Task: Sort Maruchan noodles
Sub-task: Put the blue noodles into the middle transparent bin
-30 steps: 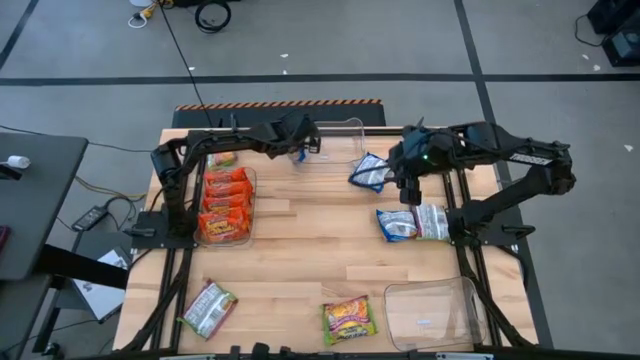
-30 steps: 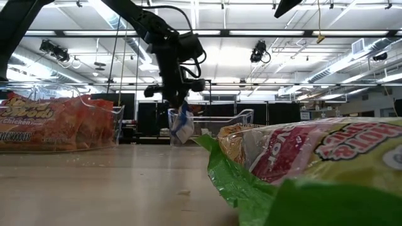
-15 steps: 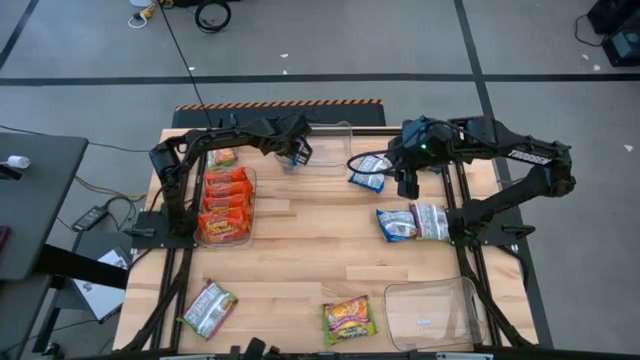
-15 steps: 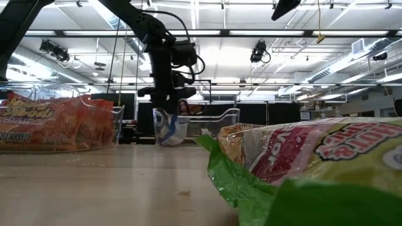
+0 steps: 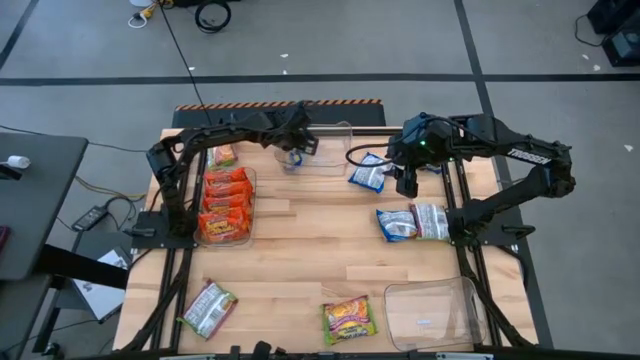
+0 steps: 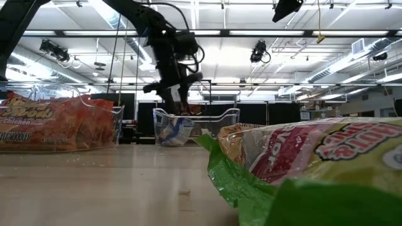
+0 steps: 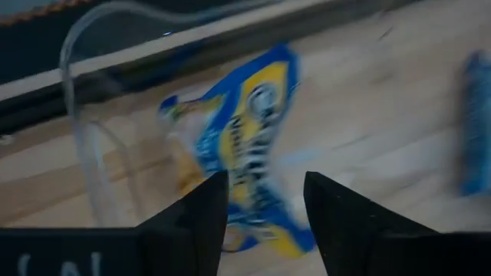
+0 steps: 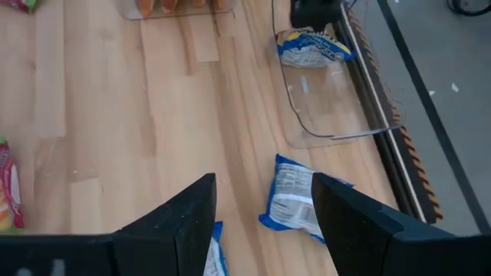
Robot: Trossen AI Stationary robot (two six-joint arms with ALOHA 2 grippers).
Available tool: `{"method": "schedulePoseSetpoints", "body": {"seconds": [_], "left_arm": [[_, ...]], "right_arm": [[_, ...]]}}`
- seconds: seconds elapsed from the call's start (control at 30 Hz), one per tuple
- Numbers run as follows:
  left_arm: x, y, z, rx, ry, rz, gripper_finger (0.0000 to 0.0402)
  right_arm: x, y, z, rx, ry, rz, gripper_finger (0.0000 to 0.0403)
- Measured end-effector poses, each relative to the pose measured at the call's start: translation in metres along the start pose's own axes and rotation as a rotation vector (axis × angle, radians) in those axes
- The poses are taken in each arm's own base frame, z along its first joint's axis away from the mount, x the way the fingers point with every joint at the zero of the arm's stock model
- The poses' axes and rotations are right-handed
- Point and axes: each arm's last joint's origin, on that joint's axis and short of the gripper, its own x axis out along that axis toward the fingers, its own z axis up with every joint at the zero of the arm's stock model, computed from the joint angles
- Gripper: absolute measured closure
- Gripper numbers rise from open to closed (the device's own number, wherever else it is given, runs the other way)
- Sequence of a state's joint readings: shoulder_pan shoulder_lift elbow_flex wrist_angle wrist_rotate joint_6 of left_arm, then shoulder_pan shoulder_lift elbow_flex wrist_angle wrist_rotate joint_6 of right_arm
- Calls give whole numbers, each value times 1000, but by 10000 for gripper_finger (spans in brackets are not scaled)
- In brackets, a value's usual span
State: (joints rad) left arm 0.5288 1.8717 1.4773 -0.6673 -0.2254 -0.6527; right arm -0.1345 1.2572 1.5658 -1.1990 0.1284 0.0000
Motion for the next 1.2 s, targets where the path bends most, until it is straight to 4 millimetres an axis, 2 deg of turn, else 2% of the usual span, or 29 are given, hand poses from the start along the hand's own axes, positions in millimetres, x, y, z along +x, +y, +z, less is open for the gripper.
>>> {"method": "schedulePoseSetpoints", "body": {"seconds": [0.17,0.4,0.57,0.83,1.0,1.1,1.2], "left_arm": [[-8,-15,5,-37,-50,-89,202],[3,-18,4,8,-56,-101,126],[12,-19,-6,52,-69,36,108],[37,-24,-24,109,-59,184,113],[51,-25,-28,115,-67,224,119],[60,-20,-30,77,-14,222,148],[63,-12,-26,7,43,186,217]], "right_arm": [[0,0,0,43,0,0,183],[0,1,0,52,0,17,183],[0,1,0,61,1,21,183],[0,1,-1,81,7,20,183],[0,1,-1,94,10,21,183],[0,1,-1,94,10,21,183],[0,1,-1,94,11,21,183]]}}
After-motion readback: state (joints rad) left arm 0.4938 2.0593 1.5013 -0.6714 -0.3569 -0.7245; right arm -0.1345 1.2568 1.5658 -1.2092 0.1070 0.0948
